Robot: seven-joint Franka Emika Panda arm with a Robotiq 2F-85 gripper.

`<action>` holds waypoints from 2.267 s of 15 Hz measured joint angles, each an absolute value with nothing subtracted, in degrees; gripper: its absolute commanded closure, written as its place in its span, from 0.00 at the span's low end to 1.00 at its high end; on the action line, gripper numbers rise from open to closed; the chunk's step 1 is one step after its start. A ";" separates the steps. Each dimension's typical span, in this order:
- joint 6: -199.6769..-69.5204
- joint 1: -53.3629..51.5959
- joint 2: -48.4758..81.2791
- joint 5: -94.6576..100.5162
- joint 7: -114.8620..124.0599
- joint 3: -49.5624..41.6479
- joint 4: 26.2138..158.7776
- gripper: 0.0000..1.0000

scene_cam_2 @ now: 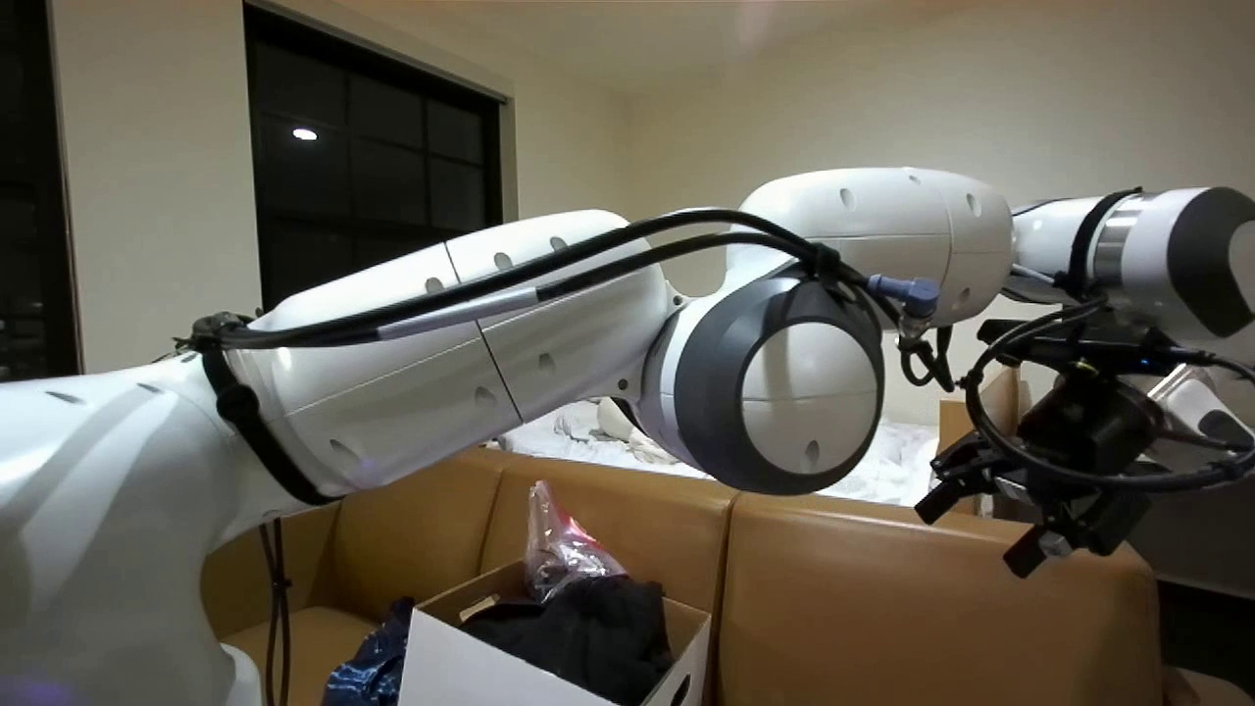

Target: Remove the white paper bag from the box and put it on the right side of the sofa

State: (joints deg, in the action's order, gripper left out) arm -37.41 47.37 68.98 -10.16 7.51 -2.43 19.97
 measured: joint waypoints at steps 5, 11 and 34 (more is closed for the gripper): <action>-46.82 44.15 65.37 -8.12 2.00 -2.28 19.87 0.00; -51.84 45.70 63.80 -11.34 1.78 0.29 19.86 0.00; -124.99 20.81 73.03 -6.27 15.60 -3.38 20.44 0.00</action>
